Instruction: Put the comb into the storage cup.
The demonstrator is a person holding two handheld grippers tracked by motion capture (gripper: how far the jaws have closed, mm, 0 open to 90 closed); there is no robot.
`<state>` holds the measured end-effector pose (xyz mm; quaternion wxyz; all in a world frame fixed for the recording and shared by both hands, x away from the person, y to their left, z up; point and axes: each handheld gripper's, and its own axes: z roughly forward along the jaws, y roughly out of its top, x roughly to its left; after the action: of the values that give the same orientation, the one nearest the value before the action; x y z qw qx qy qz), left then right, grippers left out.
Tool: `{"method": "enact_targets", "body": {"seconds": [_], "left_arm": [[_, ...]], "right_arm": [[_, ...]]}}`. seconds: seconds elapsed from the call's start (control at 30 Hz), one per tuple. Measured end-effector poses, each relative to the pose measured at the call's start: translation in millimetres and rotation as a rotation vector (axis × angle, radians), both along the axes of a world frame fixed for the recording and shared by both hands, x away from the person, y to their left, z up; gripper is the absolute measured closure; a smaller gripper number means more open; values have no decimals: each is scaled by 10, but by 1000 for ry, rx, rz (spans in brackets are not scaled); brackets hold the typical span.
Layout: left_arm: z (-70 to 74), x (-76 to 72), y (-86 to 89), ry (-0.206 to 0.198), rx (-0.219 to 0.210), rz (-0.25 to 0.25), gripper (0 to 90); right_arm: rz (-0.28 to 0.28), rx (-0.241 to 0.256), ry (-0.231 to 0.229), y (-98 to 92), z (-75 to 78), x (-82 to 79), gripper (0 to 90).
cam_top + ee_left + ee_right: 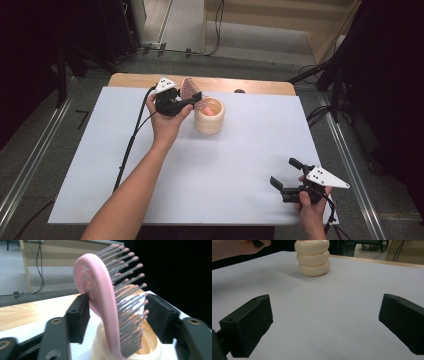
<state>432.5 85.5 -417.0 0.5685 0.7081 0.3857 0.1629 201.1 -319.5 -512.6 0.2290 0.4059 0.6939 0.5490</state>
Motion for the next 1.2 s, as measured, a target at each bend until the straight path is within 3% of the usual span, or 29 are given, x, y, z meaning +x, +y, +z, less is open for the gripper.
{"method": "enact_targets", "body": {"seconds": [0.37,0.5,0.67,0.87,1.2], "left_arm": [[14,-35,50,6,-14,-31,131],[-2,-61,103,1,-22,-37,4],[-22,-119,176,-14,-33,-48,0],[-59,-213,251,-29,-6,-58,0],[-84,-399,357,-54,1,-82,0]], "right_arm": [[1,0,-1,1,1,-3,0],[1,-1,-1,2,2,-4,0],[1,-2,-1,3,2,-3,0],[1,-2,-1,5,2,-3,0],[1,-4,2,11,2,-2,0]]}}
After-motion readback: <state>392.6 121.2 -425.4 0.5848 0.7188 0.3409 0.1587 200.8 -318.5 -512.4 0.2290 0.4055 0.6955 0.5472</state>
